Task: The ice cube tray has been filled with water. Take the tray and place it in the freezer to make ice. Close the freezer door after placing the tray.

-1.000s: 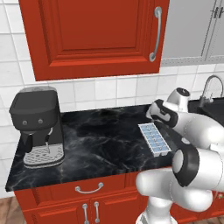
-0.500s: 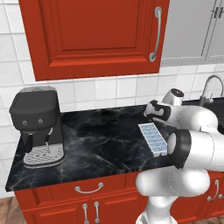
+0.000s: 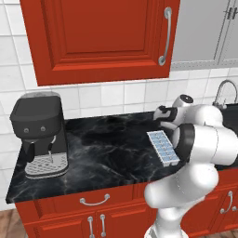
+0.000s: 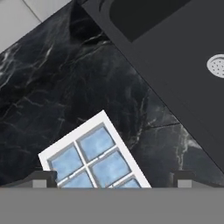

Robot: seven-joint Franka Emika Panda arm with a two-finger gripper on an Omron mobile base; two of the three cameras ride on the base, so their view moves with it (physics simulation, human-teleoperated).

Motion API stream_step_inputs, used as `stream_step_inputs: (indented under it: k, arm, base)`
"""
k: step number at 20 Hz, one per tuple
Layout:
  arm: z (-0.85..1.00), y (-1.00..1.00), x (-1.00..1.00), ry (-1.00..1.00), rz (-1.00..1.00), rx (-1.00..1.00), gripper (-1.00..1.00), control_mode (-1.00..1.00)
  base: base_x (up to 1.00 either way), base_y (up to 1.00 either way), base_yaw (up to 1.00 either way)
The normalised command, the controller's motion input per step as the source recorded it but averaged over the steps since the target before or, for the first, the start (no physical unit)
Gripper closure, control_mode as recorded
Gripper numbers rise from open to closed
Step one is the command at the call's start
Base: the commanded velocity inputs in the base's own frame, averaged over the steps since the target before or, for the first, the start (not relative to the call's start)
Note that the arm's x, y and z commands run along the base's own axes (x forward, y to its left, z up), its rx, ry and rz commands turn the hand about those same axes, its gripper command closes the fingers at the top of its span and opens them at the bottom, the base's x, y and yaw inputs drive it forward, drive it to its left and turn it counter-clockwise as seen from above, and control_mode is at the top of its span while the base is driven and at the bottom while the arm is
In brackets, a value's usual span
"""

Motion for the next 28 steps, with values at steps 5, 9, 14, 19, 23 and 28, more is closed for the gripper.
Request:
stream_step_inputs:
  k: [5,9,14,19,23,28]
  arm:
    - [-0.11,-0.11,0.35,0.03,-0.04,0.05,-1.00,-1.00]
    - [-0.17,-0.05,0.35,0.02,-0.03,0.04,-1.00,-1.00]
    - [-0.22,0.00,0.31,0.00,-0.01,0.01,-1.00,-1.00]
    - [-0.24,0.00,0.32,0.03,-0.01,0.00,-1.00,-1.00]
    - [-0.23,0.00,0.21,0.04,0.00,0.00,-1.00,-1.00]
    - [-0.22,0.00,0.09,0.05,0.00,0.00,-1.00,-1.00]
  base:
    - [0.00,0.00,0.00]
    - [0.00,0.00,0.00]
    - [0.00,0.00,0.00]
    - [0.00,0.00,0.00]
    - [0.00,0.00,0.00]
    - [0.00,0.00,0.00]
